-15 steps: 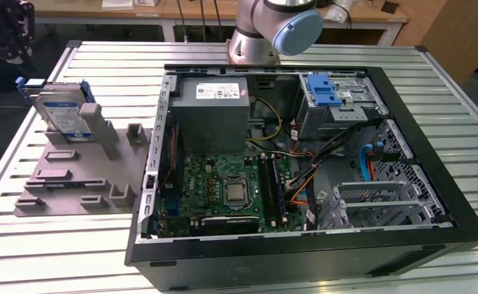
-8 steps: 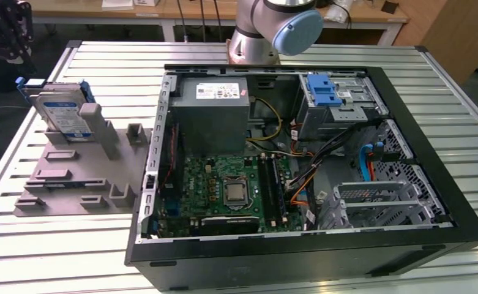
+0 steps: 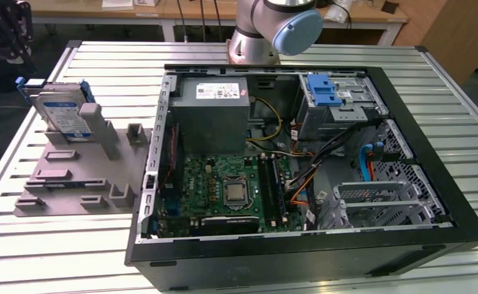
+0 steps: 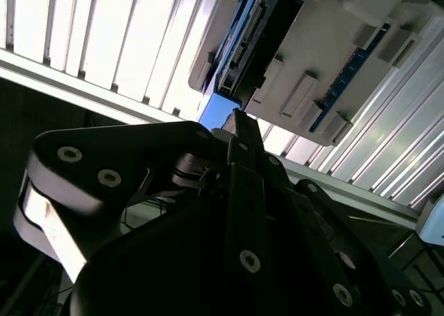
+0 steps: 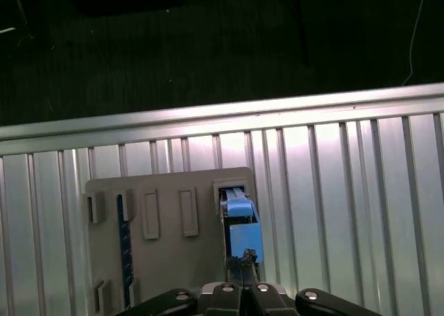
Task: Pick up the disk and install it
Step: 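Pick up the disk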
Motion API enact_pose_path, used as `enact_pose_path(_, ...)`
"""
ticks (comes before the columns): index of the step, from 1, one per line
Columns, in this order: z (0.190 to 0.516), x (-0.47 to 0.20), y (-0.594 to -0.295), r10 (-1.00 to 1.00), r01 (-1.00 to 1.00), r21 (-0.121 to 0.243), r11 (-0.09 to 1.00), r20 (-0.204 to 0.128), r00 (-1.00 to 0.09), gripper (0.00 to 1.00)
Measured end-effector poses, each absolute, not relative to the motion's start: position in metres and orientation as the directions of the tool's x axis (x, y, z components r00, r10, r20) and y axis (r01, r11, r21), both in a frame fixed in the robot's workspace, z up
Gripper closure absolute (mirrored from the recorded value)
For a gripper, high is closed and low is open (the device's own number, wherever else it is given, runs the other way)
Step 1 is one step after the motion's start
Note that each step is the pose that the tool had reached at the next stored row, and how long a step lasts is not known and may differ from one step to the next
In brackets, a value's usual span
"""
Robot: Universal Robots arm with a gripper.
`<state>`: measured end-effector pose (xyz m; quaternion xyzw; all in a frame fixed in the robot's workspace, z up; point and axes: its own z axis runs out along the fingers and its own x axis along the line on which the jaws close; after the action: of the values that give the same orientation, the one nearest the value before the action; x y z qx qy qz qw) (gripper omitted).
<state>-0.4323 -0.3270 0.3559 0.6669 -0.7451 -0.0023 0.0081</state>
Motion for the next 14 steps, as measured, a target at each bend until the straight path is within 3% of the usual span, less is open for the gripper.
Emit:
enact_pose_path(3, 0.356, -0.434, -0.327, -0.994, -0.994, 0.014, 0.111, 0.009, -0.11, 0.89)
enact_pose_path(4, 0.355, -0.434, -0.327, -0.994, -0.994, 0.014, 0.111, 0.009, -0.11, 0.77)
enact_pose_path(5, 0.354, -0.434, -0.327, -0.994, -0.994, 0.014, 0.111, 0.009, -0.11, 0.77)
enact_pose_path(7, 0.352, -0.435, -0.328, -0.994, -0.994, 0.014, 0.11, 0.009, -0.11, 0.65)
enact_pose_path(10, 0.348, -0.435, -0.328, -0.994, -0.994, 0.014, 0.111, 0.009, -0.11, 0.59)
enact_pose_path(12, 0.344, -0.435, -0.328, -0.994, -0.994, 0.015, 0.11, 0.009, -0.11, 0.47)
enact_pose_path(14, 0.34, -0.435, -0.328, -0.994, -0.994, 0.015, 0.11, 0.009, -0.11, 0.47)
